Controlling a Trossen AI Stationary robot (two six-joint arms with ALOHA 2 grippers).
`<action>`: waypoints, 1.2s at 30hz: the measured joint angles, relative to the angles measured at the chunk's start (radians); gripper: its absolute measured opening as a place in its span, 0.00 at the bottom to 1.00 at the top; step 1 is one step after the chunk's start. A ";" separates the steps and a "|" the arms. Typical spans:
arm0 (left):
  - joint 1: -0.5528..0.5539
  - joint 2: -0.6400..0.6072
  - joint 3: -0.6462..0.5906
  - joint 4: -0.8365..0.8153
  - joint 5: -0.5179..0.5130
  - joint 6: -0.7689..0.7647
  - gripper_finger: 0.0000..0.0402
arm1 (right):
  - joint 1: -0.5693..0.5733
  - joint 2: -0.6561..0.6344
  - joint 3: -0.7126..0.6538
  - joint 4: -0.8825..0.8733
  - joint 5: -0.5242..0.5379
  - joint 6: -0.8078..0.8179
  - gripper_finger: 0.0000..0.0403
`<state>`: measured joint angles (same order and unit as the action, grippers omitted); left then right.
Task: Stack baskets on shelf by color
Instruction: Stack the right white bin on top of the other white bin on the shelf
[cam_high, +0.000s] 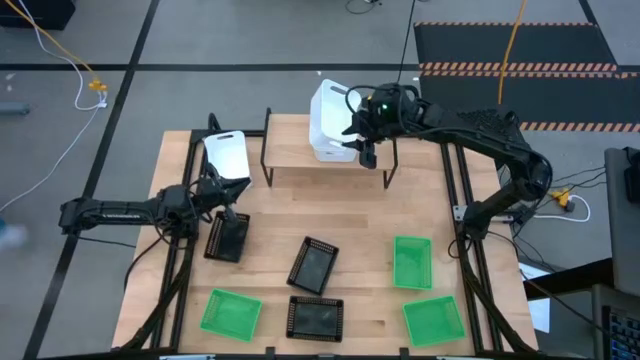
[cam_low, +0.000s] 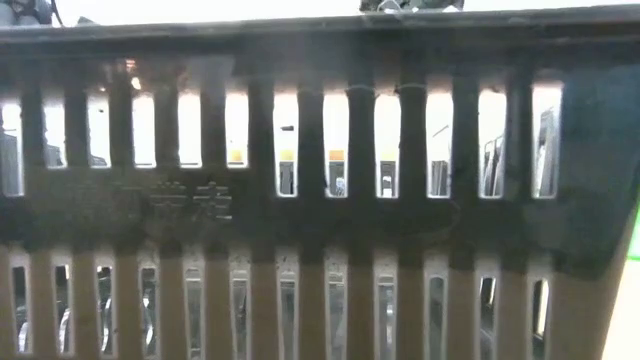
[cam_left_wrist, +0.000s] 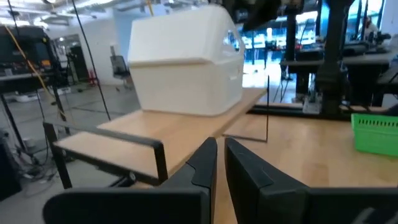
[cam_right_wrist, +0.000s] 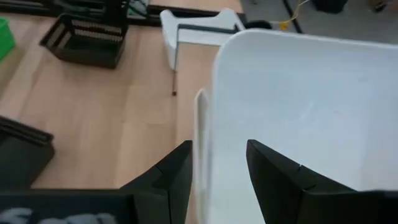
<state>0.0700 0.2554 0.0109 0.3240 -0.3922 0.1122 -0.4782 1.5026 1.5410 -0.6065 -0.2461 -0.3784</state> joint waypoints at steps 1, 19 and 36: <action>0.000 0.000 0.000 -0.010 0.000 -0.007 0.09 | 0.000 -0.002 -0.001 -0.007 -0.012 0.002 0.36; 0.000 0.000 0.000 -0.036 0.001 -0.072 0.09 | -0.021 -0.012 -0.081 0.044 0.037 0.006 0.36; 0.000 0.000 0.000 -0.036 0.001 -0.069 0.09 | -0.020 -0.012 -0.096 0.056 0.036 -0.050 0.02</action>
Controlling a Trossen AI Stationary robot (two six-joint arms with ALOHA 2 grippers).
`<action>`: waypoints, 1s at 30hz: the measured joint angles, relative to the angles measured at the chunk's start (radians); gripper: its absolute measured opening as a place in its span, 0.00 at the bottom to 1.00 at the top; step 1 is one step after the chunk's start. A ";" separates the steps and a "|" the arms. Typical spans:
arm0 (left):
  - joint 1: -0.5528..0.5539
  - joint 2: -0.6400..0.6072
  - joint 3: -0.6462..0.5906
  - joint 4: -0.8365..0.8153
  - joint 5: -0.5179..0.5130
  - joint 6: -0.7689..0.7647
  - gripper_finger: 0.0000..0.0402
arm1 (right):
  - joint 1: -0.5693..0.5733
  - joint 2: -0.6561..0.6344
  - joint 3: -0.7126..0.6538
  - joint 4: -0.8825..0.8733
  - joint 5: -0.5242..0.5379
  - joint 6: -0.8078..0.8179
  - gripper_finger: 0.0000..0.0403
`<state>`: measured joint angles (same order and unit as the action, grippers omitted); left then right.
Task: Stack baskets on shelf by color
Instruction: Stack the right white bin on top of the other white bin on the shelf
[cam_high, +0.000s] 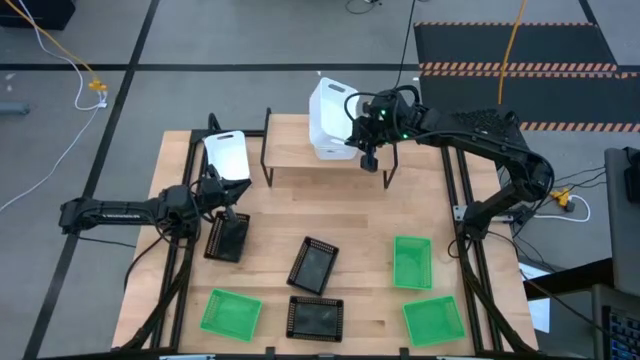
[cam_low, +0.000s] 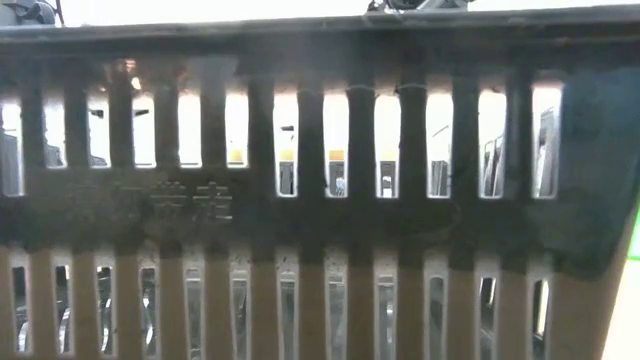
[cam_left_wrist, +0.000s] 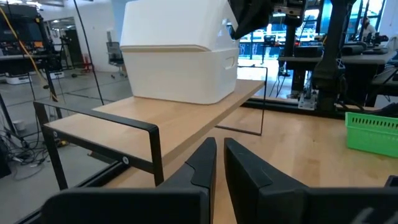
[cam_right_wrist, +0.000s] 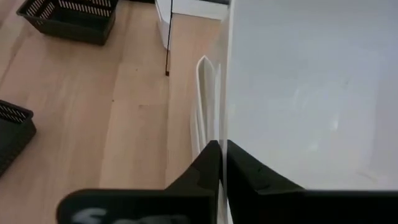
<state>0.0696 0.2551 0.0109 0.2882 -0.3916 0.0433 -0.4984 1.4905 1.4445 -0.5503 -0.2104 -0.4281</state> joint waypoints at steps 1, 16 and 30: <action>0.000 0.000 0.000 0.000 0.000 0.000 0.09 | 0.000 0.000 0.001 0.009 0.001 -0.001 0.02; 0.000 0.000 0.000 0.000 -0.001 0.005 0.09 | 0.000 0.000 0.157 -0.001 0.005 -0.030 0.00; 0.000 0.000 0.000 0.052 -0.038 0.056 0.09 | 0.014 0.010 0.271 -0.188 0.158 -0.074 0.00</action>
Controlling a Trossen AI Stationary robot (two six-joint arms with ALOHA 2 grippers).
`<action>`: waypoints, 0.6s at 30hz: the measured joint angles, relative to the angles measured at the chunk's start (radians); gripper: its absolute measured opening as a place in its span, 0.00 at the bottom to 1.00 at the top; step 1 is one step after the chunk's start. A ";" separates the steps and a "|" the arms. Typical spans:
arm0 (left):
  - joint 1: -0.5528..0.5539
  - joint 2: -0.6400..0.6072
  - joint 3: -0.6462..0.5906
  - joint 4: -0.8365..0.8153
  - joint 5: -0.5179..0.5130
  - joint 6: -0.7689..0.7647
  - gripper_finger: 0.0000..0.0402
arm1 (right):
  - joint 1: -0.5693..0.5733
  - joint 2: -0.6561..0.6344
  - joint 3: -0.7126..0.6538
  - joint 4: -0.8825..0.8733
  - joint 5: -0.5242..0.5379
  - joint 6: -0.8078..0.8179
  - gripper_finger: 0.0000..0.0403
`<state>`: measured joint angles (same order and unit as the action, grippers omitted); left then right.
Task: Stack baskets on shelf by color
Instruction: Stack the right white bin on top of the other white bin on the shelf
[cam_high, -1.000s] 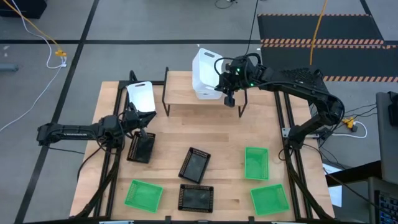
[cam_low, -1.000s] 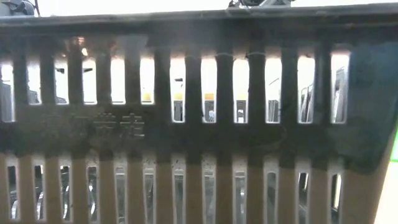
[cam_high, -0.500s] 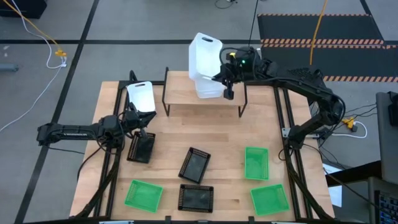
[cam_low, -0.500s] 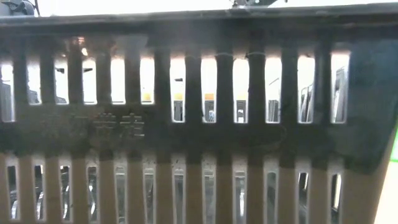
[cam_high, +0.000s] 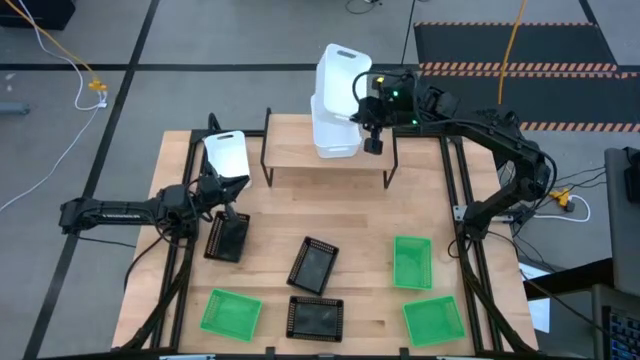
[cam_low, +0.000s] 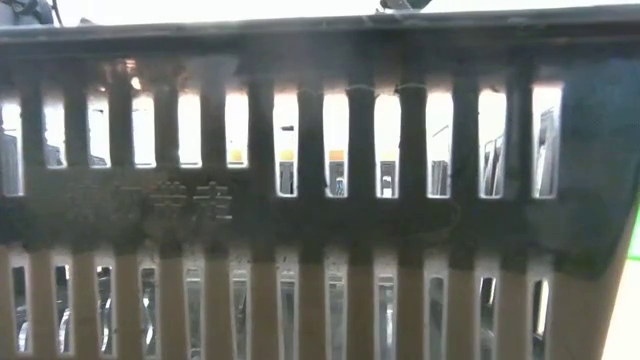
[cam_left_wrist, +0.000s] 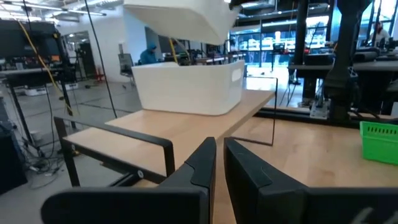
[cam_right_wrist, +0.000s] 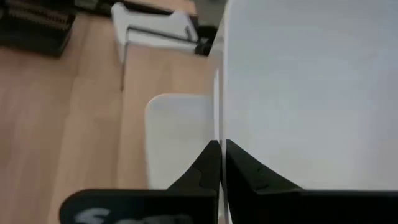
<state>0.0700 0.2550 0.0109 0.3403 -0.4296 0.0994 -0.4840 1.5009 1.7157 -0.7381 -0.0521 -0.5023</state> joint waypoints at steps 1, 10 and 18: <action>0.000 0.000 0.000 0.002 0.000 0.006 0.09 | 0.001 0.000 0.000 -0.019 0.000 0.000 0.00; 0.001 0.000 0.000 0.011 0.000 0.031 0.09 | 0.015 0.033 0.000 -0.114 -0.001 -0.006 0.00; 0.001 0.000 0.000 0.028 0.000 0.051 0.09 | 0.031 0.050 -0.005 -0.147 -0.004 -0.011 0.00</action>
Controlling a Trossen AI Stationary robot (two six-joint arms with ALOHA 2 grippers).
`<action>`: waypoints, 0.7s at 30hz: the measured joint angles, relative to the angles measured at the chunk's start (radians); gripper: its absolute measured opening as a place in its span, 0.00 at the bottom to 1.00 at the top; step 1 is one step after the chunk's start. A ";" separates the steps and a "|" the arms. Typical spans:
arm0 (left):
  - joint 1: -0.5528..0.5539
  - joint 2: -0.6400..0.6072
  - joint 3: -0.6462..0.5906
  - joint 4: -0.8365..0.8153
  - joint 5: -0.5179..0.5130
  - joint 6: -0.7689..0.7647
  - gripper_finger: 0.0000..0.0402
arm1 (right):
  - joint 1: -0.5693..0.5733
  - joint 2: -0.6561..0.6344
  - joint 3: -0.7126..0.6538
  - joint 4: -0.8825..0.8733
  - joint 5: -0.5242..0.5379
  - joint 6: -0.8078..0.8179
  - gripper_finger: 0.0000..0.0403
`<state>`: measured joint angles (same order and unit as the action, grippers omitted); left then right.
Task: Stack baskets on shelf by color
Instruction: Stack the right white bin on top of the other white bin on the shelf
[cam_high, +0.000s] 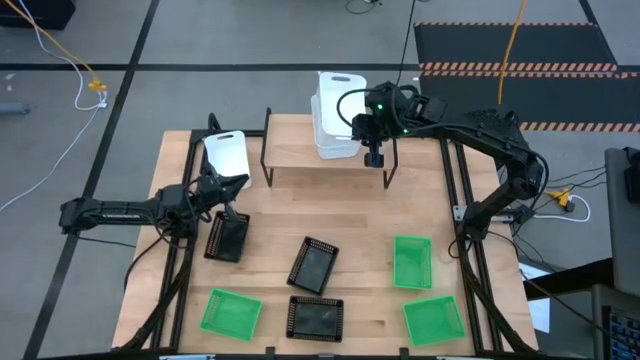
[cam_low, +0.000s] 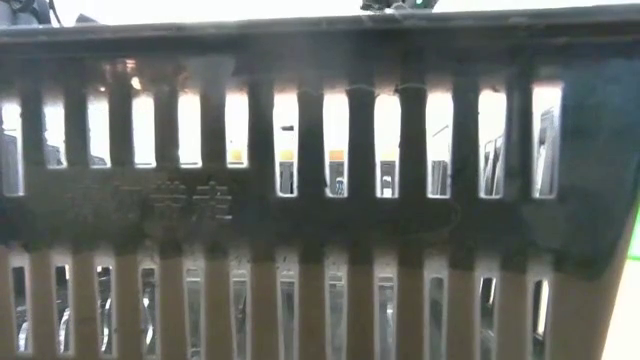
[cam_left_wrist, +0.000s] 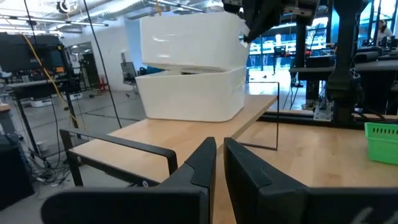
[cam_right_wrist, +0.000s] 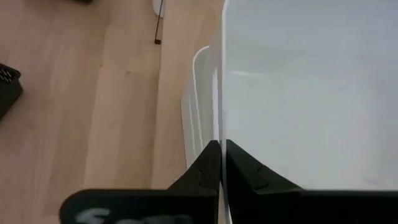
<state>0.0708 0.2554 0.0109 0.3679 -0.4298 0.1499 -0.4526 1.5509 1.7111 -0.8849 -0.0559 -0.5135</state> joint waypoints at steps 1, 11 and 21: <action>0.000 0.000 0.000 0.000 0.000 0.002 0.09 | 0.003 -0.001 0.000 0.000 -0.002 0.004 0.00; 0.000 0.000 0.000 -0.004 0.000 0.003 0.09 | 0.014 -0.002 0.000 -0.025 -0.044 0.089 0.01; 0.000 0.000 0.000 -0.004 0.000 0.005 0.09 | 0.014 0.033 0.000 -0.003 -0.050 0.163 0.05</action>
<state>0.0708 0.2550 0.0109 0.3637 -0.4297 0.1547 -0.4381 1.5838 1.7113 -0.8880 -0.1063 -0.3505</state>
